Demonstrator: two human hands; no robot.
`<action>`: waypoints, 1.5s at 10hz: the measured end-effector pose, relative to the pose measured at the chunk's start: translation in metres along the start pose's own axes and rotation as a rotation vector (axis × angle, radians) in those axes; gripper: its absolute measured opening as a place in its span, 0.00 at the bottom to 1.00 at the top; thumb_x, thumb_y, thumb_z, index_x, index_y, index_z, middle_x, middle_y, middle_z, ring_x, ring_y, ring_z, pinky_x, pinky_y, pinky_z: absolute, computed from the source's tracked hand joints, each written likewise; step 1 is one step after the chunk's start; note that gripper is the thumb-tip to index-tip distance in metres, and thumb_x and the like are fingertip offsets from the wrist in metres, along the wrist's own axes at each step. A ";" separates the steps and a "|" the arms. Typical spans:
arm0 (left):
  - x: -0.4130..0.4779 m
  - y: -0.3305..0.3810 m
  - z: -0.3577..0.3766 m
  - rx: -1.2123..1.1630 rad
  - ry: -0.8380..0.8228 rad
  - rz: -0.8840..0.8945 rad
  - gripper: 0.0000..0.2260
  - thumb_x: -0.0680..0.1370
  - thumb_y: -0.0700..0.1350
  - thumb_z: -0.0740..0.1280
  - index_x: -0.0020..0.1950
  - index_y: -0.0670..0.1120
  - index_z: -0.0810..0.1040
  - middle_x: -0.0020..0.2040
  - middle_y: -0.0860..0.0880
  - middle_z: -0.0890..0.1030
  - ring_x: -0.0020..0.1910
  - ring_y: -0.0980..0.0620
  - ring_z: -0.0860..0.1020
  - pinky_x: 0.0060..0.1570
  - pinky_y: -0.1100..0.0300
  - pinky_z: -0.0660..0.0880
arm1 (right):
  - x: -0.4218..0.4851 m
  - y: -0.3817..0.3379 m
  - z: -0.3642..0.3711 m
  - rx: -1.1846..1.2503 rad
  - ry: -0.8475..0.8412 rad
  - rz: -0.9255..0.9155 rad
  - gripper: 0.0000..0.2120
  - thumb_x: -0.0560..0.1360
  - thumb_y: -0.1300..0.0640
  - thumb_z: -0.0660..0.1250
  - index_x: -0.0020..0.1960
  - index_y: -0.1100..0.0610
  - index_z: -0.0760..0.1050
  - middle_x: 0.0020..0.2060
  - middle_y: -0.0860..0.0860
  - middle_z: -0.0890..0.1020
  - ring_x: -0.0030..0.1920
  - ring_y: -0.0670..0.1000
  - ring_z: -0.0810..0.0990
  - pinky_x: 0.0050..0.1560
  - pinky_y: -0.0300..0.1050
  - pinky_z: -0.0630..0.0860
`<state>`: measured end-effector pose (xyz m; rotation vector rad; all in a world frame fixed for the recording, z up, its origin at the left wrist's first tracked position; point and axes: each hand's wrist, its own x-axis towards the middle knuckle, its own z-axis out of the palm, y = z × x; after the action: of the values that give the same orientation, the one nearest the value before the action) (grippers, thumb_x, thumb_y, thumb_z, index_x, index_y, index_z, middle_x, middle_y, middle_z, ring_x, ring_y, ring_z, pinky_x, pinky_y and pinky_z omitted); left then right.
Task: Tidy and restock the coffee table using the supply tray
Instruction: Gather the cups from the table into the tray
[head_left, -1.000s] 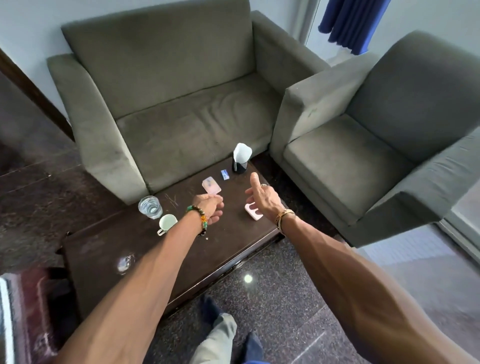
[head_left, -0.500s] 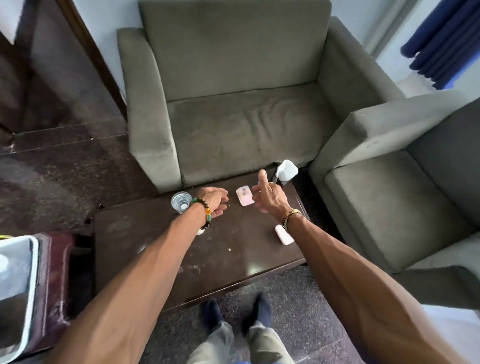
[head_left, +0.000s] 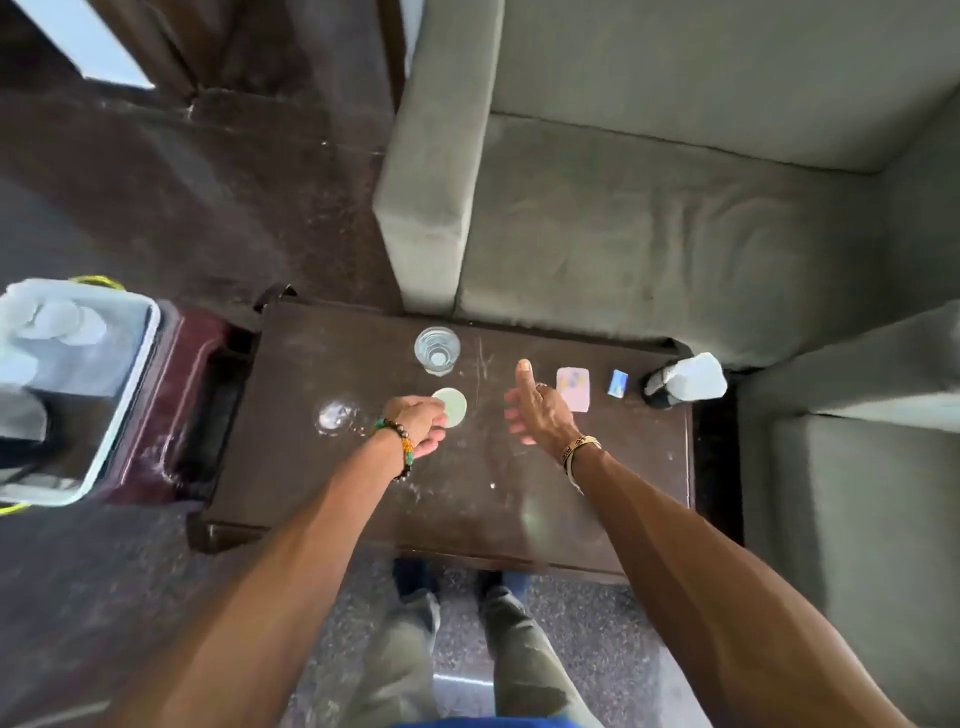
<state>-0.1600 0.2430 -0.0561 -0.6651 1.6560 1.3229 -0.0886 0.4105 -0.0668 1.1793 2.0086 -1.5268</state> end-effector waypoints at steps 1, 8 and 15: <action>0.012 -0.012 -0.008 -0.095 0.019 -0.053 0.09 0.80 0.37 0.61 0.42 0.46 0.74 0.36 0.47 0.73 0.32 0.52 0.68 0.24 0.67 0.66 | 0.015 -0.002 0.008 -0.075 -0.078 -0.012 0.36 0.79 0.30 0.49 0.43 0.57 0.81 0.40 0.56 0.85 0.36 0.53 0.83 0.45 0.52 0.82; 0.172 -0.081 0.009 -0.602 0.125 -0.249 0.13 0.83 0.39 0.54 0.40 0.50 0.67 0.36 0.51 0.66 0.25 0.56 0.71 0.32 0.66 0.68 | 0.154 0.050 0.099 -0.414 -0.341 -0.126 0.21 0.86 0.61 0.48 0.77 0.64 0.62 0.75 0.62 0.66 0.75 0.63 0.65 0.74 0.62 0.63; 0.087 -0.062 -0.035 -0.747 0.201 -0.156 0.14 0.81 0.36 0.58 0.67 0.40 0.71 0.57 0.43 0.74 0.59 0.43 0.75 0.59 0.51 0.73 | 0.081 0.018 0.137 -0.745 -0.348 -0.193 0.24 0.85 0.56 0.56 0.79 0.53 0.56 0.76 0.53 0.65 0.73 0.53 0.67 0.71 0.42 0.65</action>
<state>-0.1591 0.2020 -0.1603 -1.3680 1.1902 1.8046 -0.1491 0.3185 -0.1833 0.4035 2.1729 -0.8226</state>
